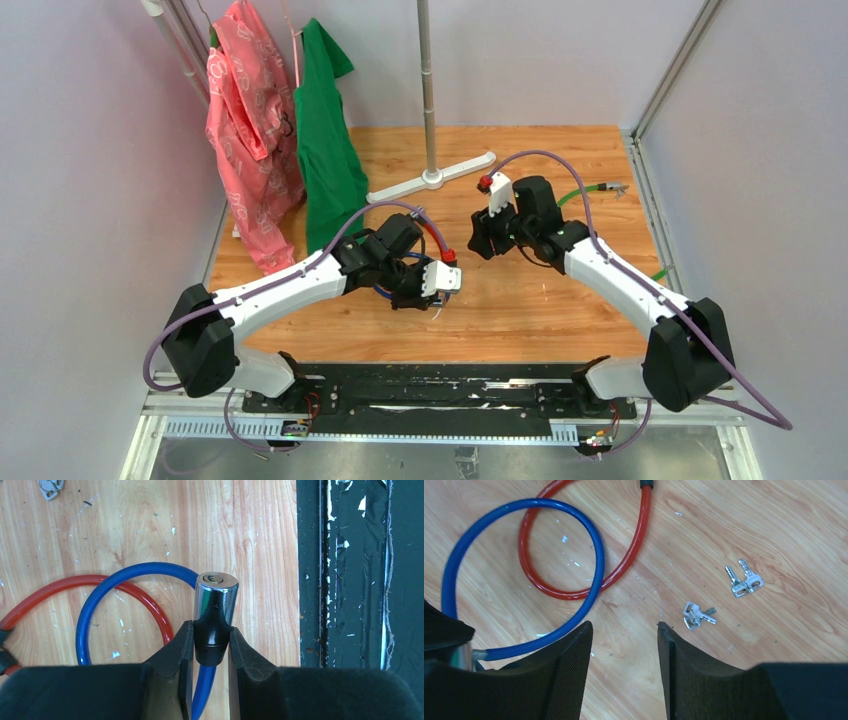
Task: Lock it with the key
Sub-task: Place the lock at the center of the board.
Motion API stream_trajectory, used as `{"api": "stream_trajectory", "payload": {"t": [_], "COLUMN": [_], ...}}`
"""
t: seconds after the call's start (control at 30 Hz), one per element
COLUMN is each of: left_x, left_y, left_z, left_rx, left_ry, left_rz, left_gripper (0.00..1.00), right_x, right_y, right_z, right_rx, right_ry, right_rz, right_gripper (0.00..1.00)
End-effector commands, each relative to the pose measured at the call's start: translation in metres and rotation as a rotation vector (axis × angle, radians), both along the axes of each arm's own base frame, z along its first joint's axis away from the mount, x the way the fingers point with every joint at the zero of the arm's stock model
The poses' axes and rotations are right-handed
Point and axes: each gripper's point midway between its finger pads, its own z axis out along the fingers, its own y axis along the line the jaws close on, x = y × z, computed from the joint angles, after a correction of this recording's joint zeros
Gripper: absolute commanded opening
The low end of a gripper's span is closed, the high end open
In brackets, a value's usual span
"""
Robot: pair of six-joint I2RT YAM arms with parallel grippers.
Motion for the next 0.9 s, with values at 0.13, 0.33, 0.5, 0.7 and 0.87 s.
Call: {"api": "stream_trajectory", "payload": {"t": [0.13, 0.33, 0.5, 0.7, 0.87], "left_x": [0.007, 0.004, 0.002, 0.009, 0.045], "left_y": [-0.001, 0.007, 0.006, 0.001, 0.011], "left_z": [0.008, -0.017, -0.007, 0.015, 0.028], "left_rx": [-0.012, 0.029, 0.007, -0.039, -0.078], "left_ry": [-0.029, -0.034, -0.056, -0.032, -0.030], "left_rz": [0.023, 0.004, -0.036, 0.089, 0.456], "left_gripper": [0.01, 0.99, 1.00, 1.00, 1.00], "right_x": [-0.016, -0.022, -0.027, -0.023, -0.005], "right_y": [-0.006, -0.009, -0.012, -0.020, -0.072], "right_z": [-0.008, 0.007, 0.010, 0.013, 0.005], "right_rx": [0.045, 0.065, 0.063, 0.055, -0.059], "right_ry": [0.102, 0.064, 0.050, 0.059, 0.064], "right_rz": [-0.063, -0.064, -0.054, -0.135, -0.457], "right_gripper": [0.52, 0.52, 0.52, 0.52, 0.52]}}
